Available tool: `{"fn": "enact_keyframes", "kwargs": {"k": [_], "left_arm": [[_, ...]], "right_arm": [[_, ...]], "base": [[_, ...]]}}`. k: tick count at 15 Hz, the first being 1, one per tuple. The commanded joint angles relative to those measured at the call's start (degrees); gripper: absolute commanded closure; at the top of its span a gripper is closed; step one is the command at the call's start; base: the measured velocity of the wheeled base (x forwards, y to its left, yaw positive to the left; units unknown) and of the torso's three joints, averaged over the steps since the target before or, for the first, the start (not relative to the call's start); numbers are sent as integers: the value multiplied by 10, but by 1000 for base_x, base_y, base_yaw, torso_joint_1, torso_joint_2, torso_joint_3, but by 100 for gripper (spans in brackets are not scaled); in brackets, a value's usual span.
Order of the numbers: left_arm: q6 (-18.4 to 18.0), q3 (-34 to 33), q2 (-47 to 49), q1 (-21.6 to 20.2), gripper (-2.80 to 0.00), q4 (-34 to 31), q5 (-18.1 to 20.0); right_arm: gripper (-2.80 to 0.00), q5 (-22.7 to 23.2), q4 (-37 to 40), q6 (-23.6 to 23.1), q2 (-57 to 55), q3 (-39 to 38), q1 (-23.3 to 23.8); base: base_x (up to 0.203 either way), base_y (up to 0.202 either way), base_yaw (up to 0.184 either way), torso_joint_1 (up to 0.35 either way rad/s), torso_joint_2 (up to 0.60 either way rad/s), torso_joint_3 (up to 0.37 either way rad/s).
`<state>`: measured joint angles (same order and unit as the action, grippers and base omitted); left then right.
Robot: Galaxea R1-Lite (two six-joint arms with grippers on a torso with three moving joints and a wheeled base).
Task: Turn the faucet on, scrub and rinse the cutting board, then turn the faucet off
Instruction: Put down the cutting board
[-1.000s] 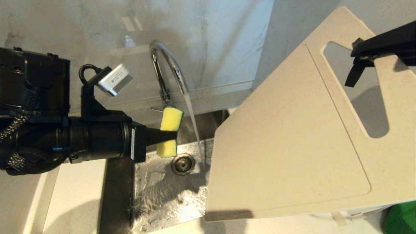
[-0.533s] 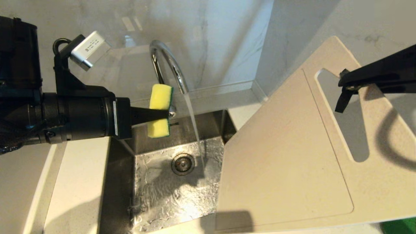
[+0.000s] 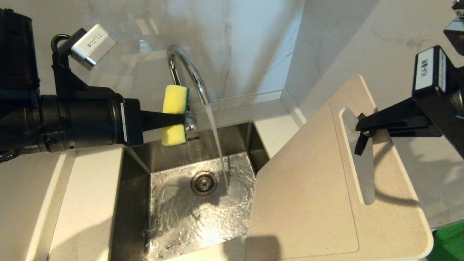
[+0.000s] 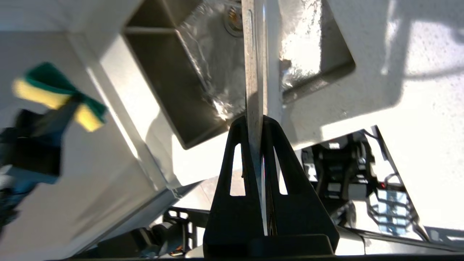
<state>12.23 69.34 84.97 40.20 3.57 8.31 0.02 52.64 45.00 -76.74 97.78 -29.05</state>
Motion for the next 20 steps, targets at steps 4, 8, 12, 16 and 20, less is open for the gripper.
{"fn": "enact_keyframes", "kwargs": {"k": [4,8,12,16,20], "left_arm": [[1,2,-1,-14,0,0,0],[1,2,-1,-18,0,0,1],[3,2,1,-21,0,0,5],[3,-1,1,-20,0,0,6],[3,-3,-1,-20,0,0,6]], "right_arm": [[0,1,-4,10,-7,-52,1],[0,2,-43,7,-6,-114,12],[0,1,-55,-3,5,-138,40],[0,1,-55,-67,28,-212,99],[0,-2,-71,-109,63,-295,108]], "base": [[0,0,0,0,0,0],[0,0,0,0,0,0],[0,0,0,0,0,0],[0,0,0,0,0,0],[0,0,0,0,0,0]]}}
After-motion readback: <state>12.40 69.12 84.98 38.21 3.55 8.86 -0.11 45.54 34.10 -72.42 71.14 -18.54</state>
